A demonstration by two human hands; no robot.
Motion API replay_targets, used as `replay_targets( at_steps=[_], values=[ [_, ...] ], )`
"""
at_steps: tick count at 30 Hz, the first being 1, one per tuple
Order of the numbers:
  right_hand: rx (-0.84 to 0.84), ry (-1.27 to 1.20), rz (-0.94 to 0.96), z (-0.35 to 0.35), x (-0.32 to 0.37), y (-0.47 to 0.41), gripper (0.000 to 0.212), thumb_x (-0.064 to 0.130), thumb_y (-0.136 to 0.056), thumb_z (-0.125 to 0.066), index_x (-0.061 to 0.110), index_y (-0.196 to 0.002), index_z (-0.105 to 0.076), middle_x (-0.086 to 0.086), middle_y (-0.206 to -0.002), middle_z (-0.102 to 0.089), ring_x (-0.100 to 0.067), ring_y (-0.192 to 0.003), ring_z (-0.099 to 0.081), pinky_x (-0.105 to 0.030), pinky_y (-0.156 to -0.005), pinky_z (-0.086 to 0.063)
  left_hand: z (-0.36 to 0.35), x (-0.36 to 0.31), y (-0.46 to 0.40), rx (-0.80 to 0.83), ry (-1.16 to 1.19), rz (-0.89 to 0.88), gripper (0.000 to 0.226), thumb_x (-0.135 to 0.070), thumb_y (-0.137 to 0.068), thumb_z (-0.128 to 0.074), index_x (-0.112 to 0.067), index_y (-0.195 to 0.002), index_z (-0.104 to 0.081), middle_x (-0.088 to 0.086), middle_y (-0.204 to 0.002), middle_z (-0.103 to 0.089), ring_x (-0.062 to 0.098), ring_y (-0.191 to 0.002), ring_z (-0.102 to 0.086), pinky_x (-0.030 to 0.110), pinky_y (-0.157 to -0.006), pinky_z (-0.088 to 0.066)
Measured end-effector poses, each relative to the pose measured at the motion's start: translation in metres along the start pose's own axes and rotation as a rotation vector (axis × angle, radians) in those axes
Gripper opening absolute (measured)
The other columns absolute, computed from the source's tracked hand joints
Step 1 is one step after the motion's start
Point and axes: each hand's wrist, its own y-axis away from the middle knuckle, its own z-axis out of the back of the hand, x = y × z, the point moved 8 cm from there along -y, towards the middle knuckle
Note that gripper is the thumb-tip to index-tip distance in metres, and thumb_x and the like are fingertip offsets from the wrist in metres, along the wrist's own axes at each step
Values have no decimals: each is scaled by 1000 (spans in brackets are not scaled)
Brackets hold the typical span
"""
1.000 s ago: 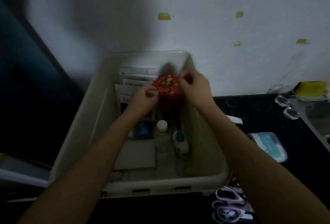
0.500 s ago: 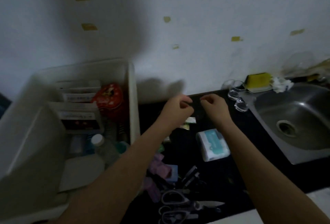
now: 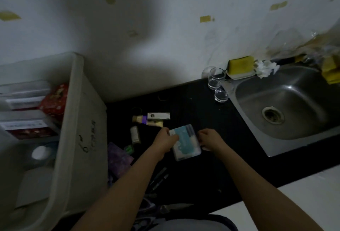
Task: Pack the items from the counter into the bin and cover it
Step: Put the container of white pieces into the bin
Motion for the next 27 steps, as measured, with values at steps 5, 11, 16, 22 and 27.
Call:
replay_targets(
  at_steps=[5, 11, 16, 22, 27],
  values=[
    [49, 86, 89, -5, 17, -5, 31, 10, -91, -48, 10, -119, -60, -11, -116, -63, -24, -106, -61, -29, -79, -49, -8, 0, -7, -45, -49, -7, 51, -17, -92, -56, -3, -135, -34, 15, -130, -50, 27, -110, -54, 31, -83, -45],
    [97, -126, 149, -12, 43, -12, 31, -6, -86, -42, 12, -82, -66, -14, -97, -67, -29, -101, -63, -41, -91, -53, -9, 5, -14, 32, -26, 39, 71, -27, -84, -68, -9, -139, -27, 11, -132, -48, 25, -114, -53, 36, -92, -49],
    [196, -216, 214, -27, 66, -7, 45, -21, -82, -26, -10, -105, -63, -22, -95, -65, -15, -74, -62, -16, -60, -55, -2, 13, -17, 77, 79, 104, 77, -32, -86, -64, -12, -145, -19, 10, -139, -42, 27, -122, -48, 33, -87, -45],
    [294, -188, 283, -43, 78, -2, 37, -15, -87, -38, -2, -106, -67, -18, -104, -67, -17, -93, -62, -18, -70, -53, 6, 23, -17, 99, 144, 147, 69, -24, -92, -57, -12, -147, -16, 14, -140, -41, 24, -105, -50, 32, -74, -48],
    [79, -169, 354, -20, 81, -11, 31, 2, -92, -47, 9, -118, -62, -7, -118, -63, -15, -108, -58, -23, -90, -45, 26, 19, -28, 23, 41, 76, 91, -27, -86, -65, -22, -150, -1, 12, -149, -28, 35, -130, -38, 41, -101, -41]
  ],
)
